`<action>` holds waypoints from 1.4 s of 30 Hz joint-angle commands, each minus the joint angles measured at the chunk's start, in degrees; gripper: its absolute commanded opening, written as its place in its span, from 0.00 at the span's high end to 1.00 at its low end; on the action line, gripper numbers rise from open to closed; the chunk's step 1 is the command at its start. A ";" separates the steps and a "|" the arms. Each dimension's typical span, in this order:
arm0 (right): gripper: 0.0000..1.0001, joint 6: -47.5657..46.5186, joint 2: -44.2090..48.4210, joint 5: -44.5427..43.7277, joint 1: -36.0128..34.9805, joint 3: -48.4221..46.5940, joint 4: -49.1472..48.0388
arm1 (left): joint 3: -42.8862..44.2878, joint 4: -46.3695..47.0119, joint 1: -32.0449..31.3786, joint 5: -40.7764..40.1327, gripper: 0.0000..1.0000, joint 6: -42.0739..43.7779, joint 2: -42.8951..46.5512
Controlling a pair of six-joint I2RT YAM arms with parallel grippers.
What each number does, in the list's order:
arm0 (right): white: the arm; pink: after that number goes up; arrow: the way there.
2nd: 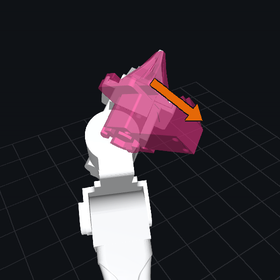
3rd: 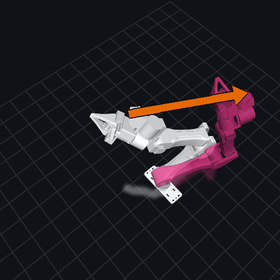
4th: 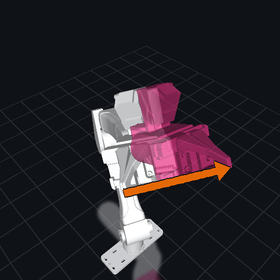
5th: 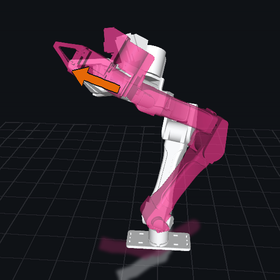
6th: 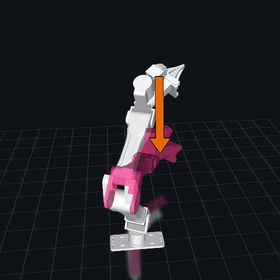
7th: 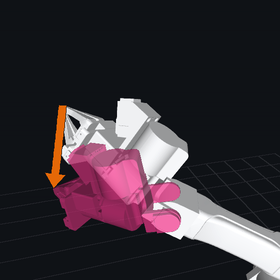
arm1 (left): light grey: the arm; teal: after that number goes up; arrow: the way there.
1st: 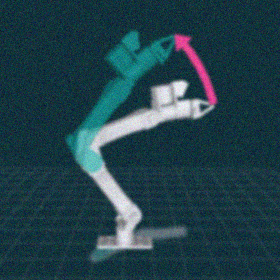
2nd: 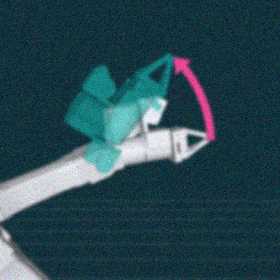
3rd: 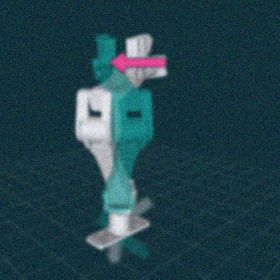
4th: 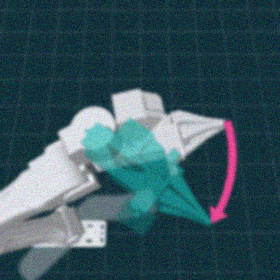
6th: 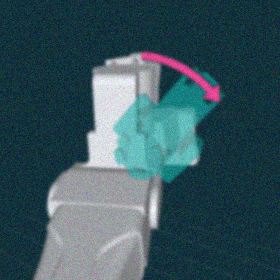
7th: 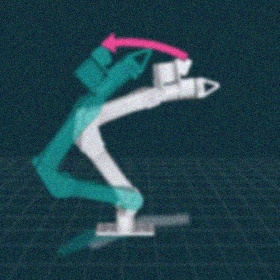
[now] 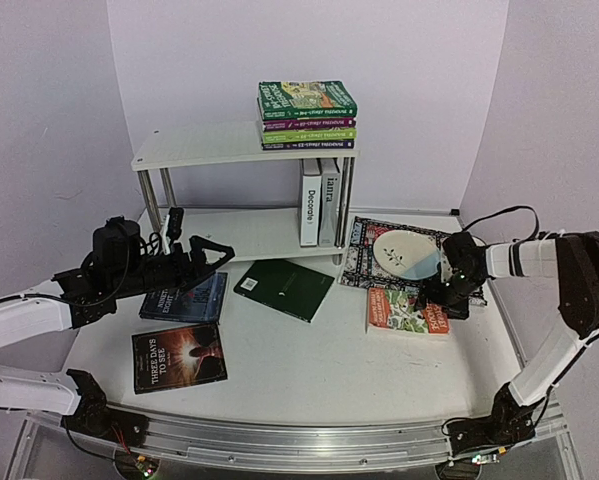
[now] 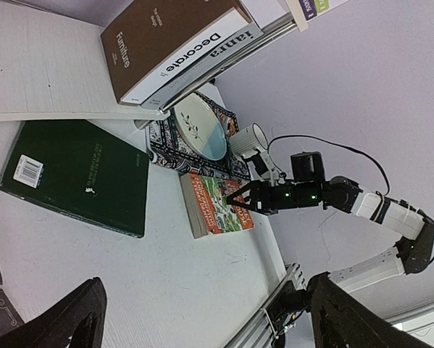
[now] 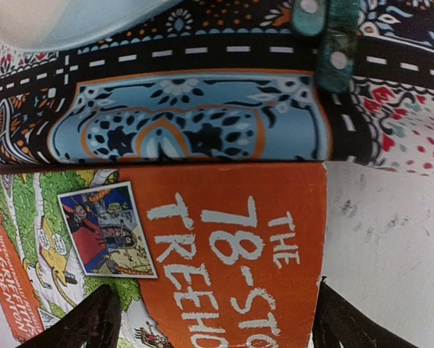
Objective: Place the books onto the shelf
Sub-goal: Move the book to the center of the board.
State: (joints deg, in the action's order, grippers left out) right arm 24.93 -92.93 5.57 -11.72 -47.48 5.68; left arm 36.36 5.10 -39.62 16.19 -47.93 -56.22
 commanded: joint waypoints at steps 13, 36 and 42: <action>0.23 -14.38 -1.72 8.88 -21.90 0.02 11.77 | 5.06 3.70 -0.26 -0.40 0.00 6.18 -10.26; 0.19 20.26 27.79 0.21 -21.94 15.65 9.42 | 17.73 4.00 -14.79 0.93 0.11 11.78 -37.68; 0.33 27.90 33.12 4.44 -21.94 23.15 2.21 | 22.84 3.73 -15.43 4.23 0.19 13.30 -45.09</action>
State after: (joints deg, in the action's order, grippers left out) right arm 44.52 -61.85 6.55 -33.78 -27.85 11.92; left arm 54.71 7.16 -54.46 17.83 -36.87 -98.27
